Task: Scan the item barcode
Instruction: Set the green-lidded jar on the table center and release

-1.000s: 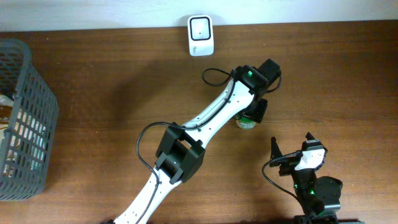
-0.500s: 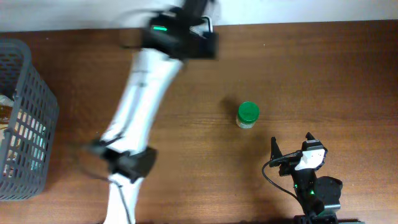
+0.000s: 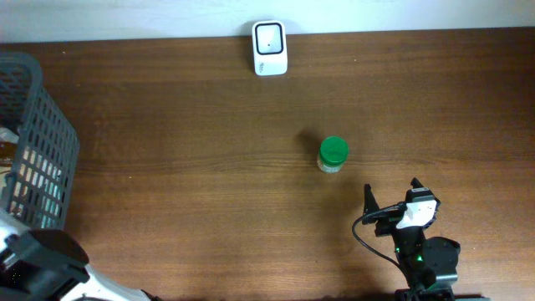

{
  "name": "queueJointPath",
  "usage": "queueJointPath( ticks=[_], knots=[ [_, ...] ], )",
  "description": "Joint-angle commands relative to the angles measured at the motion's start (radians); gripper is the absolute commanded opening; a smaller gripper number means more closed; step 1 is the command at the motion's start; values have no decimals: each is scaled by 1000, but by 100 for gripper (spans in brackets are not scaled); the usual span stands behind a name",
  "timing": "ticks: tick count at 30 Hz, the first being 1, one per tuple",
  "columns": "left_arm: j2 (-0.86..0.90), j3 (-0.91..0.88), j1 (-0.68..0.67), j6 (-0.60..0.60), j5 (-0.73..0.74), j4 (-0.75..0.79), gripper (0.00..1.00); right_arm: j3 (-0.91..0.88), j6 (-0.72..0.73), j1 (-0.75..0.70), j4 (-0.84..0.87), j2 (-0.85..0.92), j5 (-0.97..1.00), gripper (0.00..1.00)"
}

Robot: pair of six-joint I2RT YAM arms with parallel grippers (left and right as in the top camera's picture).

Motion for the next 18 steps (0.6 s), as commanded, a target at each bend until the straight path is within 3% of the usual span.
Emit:
queueJointPath(
  ticks=[1, 4, 7, 11, 13, 18],
  knots=[
    [-1, -261, 3, 166, -35, 155, 100, -3, 3, 5, -5, -5, 2, 98],
    [-1, -521, 3, 320, -63, 390, 99, -3, 3, 5, -5, -5, 2, 98],
    [-1, -650, 27, 346, -163, 491, 99, -3, 3, 5, -5, -5, 2, 98],
    [-1, -699, 77, 517, -157, 550, 99, -3, 3, 5, -5, -5, 2, 98],
    [-1, -700, 79, 682, -86, 595, 99, -3, 3, 5, -5, -5, 2, 98],
    [-1, -695, 79, 697, -48, 695, 99, -3, 3, 5, -5, -5, 2, 98]
  ],
)
